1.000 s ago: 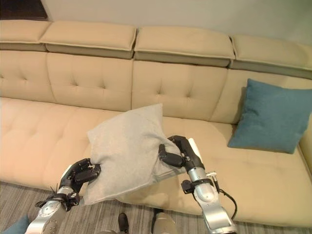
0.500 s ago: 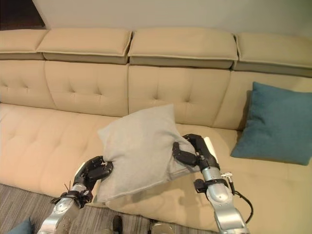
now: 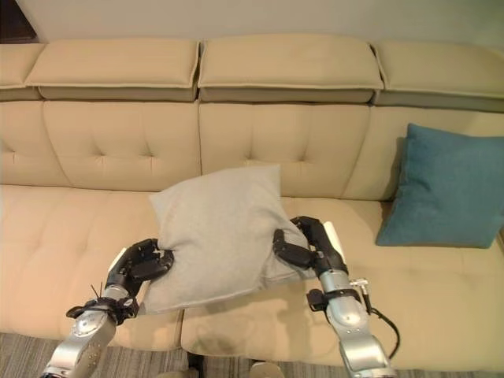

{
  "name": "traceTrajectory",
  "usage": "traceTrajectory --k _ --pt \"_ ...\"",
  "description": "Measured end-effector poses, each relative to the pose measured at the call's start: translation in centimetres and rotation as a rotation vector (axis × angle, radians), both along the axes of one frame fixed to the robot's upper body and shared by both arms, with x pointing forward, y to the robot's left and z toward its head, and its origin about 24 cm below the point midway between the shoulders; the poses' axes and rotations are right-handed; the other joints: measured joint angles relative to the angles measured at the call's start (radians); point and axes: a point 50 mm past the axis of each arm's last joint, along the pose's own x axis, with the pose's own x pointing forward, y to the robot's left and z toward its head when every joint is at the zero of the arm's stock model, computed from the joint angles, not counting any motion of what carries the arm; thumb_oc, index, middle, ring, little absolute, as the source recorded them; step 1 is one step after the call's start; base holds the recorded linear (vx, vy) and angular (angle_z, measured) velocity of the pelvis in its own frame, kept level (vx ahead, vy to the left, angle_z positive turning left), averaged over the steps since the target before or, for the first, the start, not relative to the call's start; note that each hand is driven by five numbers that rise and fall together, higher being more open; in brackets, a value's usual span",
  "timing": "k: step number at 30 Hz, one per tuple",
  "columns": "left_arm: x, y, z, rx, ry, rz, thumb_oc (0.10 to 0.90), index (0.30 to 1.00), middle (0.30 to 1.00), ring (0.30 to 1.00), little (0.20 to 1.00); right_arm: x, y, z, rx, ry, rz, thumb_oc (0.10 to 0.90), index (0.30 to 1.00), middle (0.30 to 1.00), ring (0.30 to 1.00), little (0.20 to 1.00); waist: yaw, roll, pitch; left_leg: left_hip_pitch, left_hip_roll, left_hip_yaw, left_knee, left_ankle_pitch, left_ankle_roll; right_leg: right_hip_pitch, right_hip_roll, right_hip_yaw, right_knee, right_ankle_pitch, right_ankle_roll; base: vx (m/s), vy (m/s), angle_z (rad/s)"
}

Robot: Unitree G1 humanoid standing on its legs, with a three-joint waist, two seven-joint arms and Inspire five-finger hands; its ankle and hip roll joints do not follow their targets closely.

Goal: Pick up all the scattered cushions and arrange them neatly on the sofa.

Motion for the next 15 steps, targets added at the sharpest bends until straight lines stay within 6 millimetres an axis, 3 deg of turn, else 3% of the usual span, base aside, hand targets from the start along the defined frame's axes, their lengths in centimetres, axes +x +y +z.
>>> traceTrajectory --k 3,6,8,10,11,15 --pt "1.2 -0.1 1.1 0.037 -0.05 0.02 0.4 0.3 0.3 0.3 0.3 1.1 0.4 1.3 -0.019 -0.068 -0.016 0.4 0.3 0.3 0.3 0.3 0.0 0.0 0.0 -0.023 0.0 0.0 -0.001 -0.001 0.002 -0.023 0.001 0.003 0.0 0.002 0.005 -0.12 0.038 -0.02" --pt "4.3 -1.1 4.3 0.115 -0.183 0.049 0.4 0.3 0.3 0.3 0.3 3.5 1.3 4.6 -0.049 -0.229 -0.048 0.4 0.3 0.3 0.3 0.3 -0.004 0.001 0.0 -0.124 -0.001 0.0 0.0 0.029 0.006 -0.125 -0.001 0.003 0.0 0.041 0.013 -0.13 0.01 -0.02" --pt "5.4 -1.6 5.7 0.134 -0.236 0.061 0.4 0.3 0.3 0.3 0.3 4.5 1.4 5.6 -0.061 -0.276 -0.075 0.4 0.3 0.3 0.3 0.3 -0.003 0.001 0.0 -0.151 -0.002 -0.001 0.001 0.046 0.008 -0.15 -0.002 0.002 0.0 0.052 0.01 -0.2 -0.011 0.04" --pt "8.0 -2.9 9.1 0.202 -0.357 0.08 0.4 0.3 0.3 0.3 0.3 6.6 1.7 7.9 -0.102 -0.384 -0.141 0.4 0.3 0.3 0.3 0.3 0.001 0.003 0.0 -0.215 -0.002 -0.004 0.0 0.065 0.007 -0.213 -0.002 0.001 0.0 0.064 0.016 -0.15 -0.023 0.07" --pt "9.8 -3.5 11.7 0.236 -0.443 0.092 0.4 0.3 0.3 0.3 0.3 7.8 1.8 10.0 -0.11 -0.463 -0.18 0.4 0.3 0.3 0.3 0.3 0.002 0.006 0.001 -0.27 -0.002 -0.008 0.0 0.073 -0.003 -0.266 -0.002 -0.002 0.0 0.075 0.016 -0.06 -0.017 0.09" --pt "12.4 -4.4 18.1 0.325 -0.653 0.177 0.4 0.3 0.3 0.3 0.3 9.3 2.5 13.7 -0.128 -0.633 -0.281 0.4 0.3 0.3 0.3 0.3 0.003 0.014 0.006 -0.367 -0.001 -0.011 0.0 0.1 -0.004 -0.361 0.001 -0.006 0.0 0.097 0.016 -0.07 -0.031 0.03"
